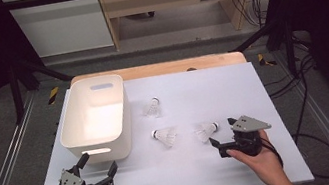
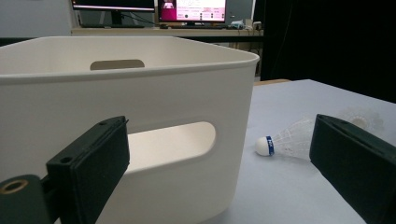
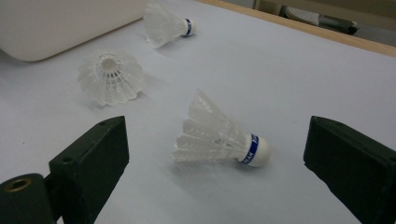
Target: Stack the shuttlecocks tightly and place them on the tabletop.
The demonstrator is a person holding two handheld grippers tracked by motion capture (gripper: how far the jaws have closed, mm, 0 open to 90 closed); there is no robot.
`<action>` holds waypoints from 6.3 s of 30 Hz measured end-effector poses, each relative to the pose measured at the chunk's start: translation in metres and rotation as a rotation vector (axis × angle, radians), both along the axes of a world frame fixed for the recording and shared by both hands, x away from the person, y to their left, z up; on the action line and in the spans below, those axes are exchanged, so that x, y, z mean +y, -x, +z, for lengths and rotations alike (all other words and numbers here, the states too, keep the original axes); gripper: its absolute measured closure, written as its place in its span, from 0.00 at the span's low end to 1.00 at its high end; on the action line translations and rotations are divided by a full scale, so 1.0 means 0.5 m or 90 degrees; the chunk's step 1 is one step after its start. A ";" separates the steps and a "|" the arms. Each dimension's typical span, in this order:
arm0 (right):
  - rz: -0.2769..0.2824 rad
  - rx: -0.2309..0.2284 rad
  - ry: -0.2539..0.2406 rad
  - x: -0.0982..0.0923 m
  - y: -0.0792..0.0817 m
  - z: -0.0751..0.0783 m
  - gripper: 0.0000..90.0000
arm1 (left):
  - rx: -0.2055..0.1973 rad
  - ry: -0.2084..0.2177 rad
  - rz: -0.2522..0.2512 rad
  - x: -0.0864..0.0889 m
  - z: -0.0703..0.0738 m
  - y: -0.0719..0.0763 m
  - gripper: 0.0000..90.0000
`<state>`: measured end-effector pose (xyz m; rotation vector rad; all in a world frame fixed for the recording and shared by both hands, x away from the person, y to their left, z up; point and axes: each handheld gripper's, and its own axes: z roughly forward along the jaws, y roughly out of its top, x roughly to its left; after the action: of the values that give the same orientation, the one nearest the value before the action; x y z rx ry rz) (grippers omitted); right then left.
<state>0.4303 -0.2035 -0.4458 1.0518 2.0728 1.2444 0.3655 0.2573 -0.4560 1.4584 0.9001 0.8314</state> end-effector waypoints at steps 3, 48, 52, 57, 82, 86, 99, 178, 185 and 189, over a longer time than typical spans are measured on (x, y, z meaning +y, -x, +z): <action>0.006 0.002 0.007 0.018 -0.004 -0.002 0.09 | 0.000 -0.002 -0.002 0.000 -0.001 -0.001 0.05; -0.003 0.064 0.039 0.084 -0.119 0.013 1.00 | 0.007 -0.009 -0.015 -0.011 -0.003 -0.005 0.06; -0.008 0.095 0.041 0.082 -0.150 0.002 1.00 | 0.006 -0.009 -0.015 -0.010 -0.003 -0.005 0.06; 0.002 0.134 0.046 0.081 -0.166 -0.015 1.00 | 0.008 -0.005 -0.011 -0.006 -0.003 -0.006 0.06; -0.032 0.145 0.047 -0.066 -0.045 -0.020 1.00 | 0.010 -0.007 -0.010 -0.005 -0.004 -0.007 0.06; -0.056 0.147 0.029 -0.098 -0.039 -0.030 1.00 | 0.010 -0.008 -0.008 -0.006 -0.004 -0.006 0.06; -0.082 0.123 0.013 -0.127 -0.026 -0.019 1.00 | 0.011 -0.007 -0.006 -0.004 -0.004 -0.007 0.06; -0.185 0.114 0.007 -0.017 0.047 -0.064 0.73 | -0.004 -0.015 -0.016 -0.003 -0.002 -0.007 0.06; -0.178 0.102 0.004 -0.031 0.050 -0.059 0.90 | -0.006 -0.010 -0.025 0.004 -0.001 -0.009 0.05; -0.172 0.098 0.009 -0.039 0.053 -0.058 0.97 | -0.006 -0.004 -0.031 0.007 -0.002 -0.010 0.05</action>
<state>0.4039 -0.2229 -0.4746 1.4069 1.9635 1.0410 0.3705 0.2607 -0.4569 1.4750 0.8515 0.8054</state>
